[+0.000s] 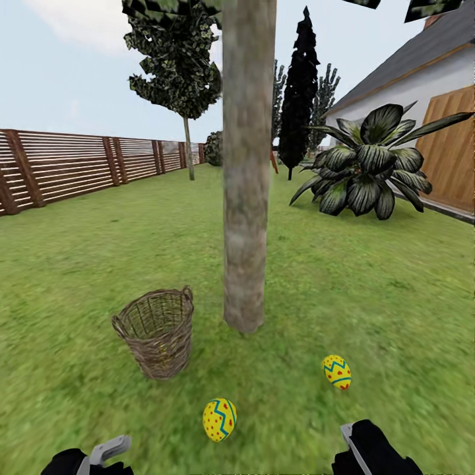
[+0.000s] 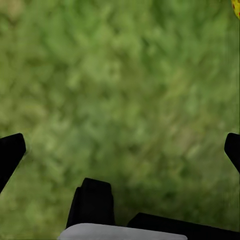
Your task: Take the three Easter eggs out of the wicker basket on the lawn in the garden, then place them on the lawn next to a single tree (choose any tree) so that all three eggs are next to the same tree and none are left in the basket.
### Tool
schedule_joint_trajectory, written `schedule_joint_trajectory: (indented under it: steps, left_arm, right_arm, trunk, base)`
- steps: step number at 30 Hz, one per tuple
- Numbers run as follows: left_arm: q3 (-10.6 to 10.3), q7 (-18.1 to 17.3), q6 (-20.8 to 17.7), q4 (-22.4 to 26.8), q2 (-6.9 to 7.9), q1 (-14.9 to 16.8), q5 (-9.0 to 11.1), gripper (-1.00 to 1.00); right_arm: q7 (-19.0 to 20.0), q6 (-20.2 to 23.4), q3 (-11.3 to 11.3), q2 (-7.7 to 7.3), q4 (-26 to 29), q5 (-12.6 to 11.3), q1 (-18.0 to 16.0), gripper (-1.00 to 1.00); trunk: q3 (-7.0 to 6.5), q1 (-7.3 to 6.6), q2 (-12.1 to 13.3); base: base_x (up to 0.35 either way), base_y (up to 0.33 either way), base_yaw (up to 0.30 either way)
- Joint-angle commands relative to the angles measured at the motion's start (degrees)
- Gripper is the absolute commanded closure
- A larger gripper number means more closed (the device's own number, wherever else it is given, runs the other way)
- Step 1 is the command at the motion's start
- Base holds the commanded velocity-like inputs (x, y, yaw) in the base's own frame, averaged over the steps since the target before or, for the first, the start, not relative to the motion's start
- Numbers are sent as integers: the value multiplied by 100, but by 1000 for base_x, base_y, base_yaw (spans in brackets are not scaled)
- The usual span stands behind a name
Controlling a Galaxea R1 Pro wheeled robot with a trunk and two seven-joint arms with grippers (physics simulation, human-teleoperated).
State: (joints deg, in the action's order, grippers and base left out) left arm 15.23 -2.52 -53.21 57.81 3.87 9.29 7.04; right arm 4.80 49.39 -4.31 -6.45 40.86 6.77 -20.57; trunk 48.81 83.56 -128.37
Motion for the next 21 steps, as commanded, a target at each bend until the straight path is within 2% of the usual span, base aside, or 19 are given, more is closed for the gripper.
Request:
schedule_joint_trajectory:
  steps: [1,9,21]
  left_arm:
    - [8,-12,-23,2,0,3,16,-100]
    - [17,-12,-23,-2,1,3,17,-100]
    - [17,-12,-20,-5,0,3,11,-100]
  right_arm:
    - [49,33,-20,-3,10,61,-5,-100]
    - [50,20,-26,4,10,63,-5,-100]
    - [56,10,-26,21,9,61,-3,-100]
  trunk:
    - [6,-1,-3]
    - [5,-1,-3]
    - [-24,-1,-3]
  base:
    - [-30,310,-32]
    - [-14,312,-19]
    - [-1,313,-244]
